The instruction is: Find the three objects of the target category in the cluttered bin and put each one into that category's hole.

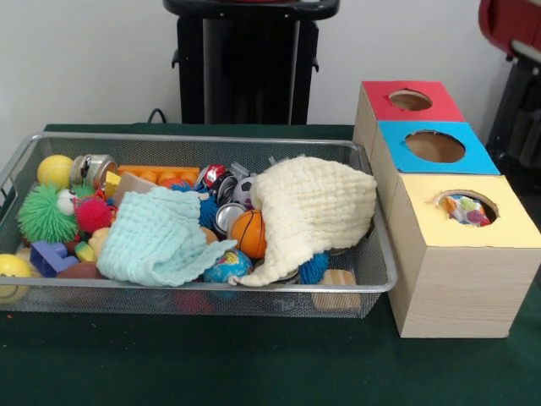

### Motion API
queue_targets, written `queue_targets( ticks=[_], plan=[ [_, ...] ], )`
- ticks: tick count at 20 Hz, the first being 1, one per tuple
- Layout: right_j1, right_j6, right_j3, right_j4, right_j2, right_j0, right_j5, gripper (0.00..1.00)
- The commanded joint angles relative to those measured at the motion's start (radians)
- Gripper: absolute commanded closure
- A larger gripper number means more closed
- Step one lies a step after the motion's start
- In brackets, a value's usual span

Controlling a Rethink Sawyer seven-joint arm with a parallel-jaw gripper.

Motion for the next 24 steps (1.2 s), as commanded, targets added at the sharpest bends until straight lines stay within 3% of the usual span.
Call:
queue_targets(
  ticks=[1, 5, 12, 18, 24],
  plan=[
    [0.113, -0.11, -0.123, -0.024, 0.048, -0.055, 0.128, 1.0],
    [0.23, -0.164, -0.257, -0.021, 0.03, -0.079, 0.147, 1.0],
    [0.367, -0.231, -0.364, 0.022, -0.028, -0.106, 0.065, 1.0],
    [0.416, -0.283, -0.366, 0.049, -0.05, -0.118, -0.006, 1.0],
    [0.404, -0.24, -0.318, 0.031, -0.036, -0.103, -0.004, 1.0]
  ],
)
